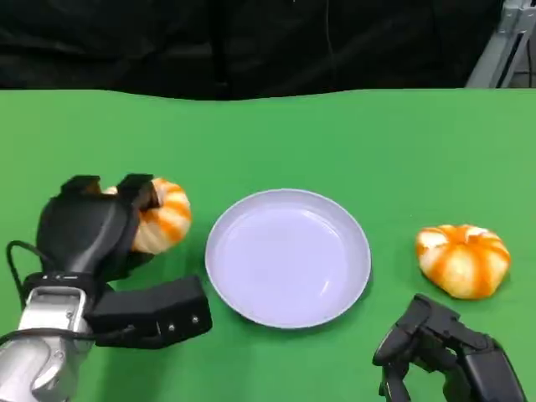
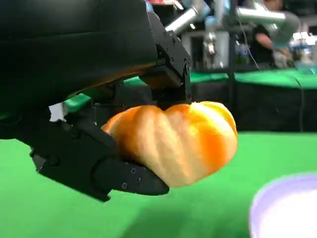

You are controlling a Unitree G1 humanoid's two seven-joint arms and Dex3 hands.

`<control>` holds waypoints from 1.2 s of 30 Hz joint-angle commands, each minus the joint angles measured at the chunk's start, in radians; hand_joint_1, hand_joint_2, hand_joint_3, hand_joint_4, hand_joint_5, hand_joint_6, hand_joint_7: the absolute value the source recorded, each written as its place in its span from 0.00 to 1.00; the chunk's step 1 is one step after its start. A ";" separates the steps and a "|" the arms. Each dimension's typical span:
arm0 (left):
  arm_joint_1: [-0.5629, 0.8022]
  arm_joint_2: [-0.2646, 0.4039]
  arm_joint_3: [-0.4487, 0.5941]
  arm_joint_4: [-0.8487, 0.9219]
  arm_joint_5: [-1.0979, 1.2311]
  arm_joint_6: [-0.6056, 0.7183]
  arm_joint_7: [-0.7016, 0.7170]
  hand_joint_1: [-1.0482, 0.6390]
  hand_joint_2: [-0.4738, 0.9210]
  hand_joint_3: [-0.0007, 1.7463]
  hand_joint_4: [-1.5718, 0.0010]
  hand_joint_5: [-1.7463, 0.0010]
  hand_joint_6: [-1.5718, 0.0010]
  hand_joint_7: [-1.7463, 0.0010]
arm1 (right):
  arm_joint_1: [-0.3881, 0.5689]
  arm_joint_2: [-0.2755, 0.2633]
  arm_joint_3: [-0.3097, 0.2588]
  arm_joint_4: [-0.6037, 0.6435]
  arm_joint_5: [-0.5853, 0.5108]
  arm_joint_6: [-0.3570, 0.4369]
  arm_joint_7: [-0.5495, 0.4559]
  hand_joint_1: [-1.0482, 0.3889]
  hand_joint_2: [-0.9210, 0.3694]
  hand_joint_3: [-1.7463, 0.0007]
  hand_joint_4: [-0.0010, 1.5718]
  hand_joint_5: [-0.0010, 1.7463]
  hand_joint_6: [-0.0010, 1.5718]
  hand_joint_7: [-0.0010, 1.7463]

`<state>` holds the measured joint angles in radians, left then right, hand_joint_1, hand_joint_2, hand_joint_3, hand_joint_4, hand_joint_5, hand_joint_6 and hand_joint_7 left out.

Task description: Grasp the bread from the table and place it into the plate.

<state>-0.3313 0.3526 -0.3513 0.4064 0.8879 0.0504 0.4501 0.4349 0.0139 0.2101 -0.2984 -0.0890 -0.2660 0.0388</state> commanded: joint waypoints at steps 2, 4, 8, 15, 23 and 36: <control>0.011 0.004 0.012 -0.073 -0.013 -0.035 0.053 0.52 0.69 0.59 0.43 0.00 0.56 0.00 | 0.000 -0.003 0.000 0.009 0.009 -0.022 -0.003 0.71 0.45 0.20 0.44 0.99 0.43 0.86; 0.006 -0.005 0.001 -0.093 -0.022 -0.063 0.045 0.51 0.66 0.64 0.42 0.00 0.54 0.00 | -0.002 -0.007 0.001 0.012 0.002 -0.030 -0.004 0.71 0.45 0.20 0.43 0.99 0.43 0.86; -0.012 -0.044 -0.015 -0.115 -0.042 -0.095 0.021 0.50 0.60 0.69 0.39 0.00 0.51 0.00 | 0.000 -0.008 0.002 0.007 0.008 -0.020 0.000 0.70 0.44 0.21 0.42 0.99 0.42 0.86; -0.067 -0.126 -0.048 -0.091 -0.073 -0.097 -0.059 0.50 0.55 0.75 0.38 0.00 0.51 0.00 | -0.009 0.000 0.007 0.021 -0.001 -0.021 -0.008 0.70 0.44 0.22 0.42 0.99 0.42 0.86; -0.106 -0.186 -0.078 -0.028 -0.083 -0.095 -0.101 0.51 0.56 0.71 0.39 0.00 0.51 0.01 | -0.015 0.003 0.007 0.042 0.008 -0.031 -0.006 0.69 0.43 0.22 0.42 0.99 0.43 0.85; -0.182 -0.180 -0.147 -0.094 -0.099 0.037 -0.539 0.23 0.99 0.14 0.93 0.52 0.86 0.87 | -0.021 -0.008 -0.001 0.056 0.004 -0.047 -0.004 0.69 0.43 0.23 0.41 0.98 0.43 0.84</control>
<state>-0.4947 0.1469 -0.4843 0.3502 0.7818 0.0388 0.0045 0.4086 0.0141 0.2155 -0.2484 -0.0869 -0.3040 0.0370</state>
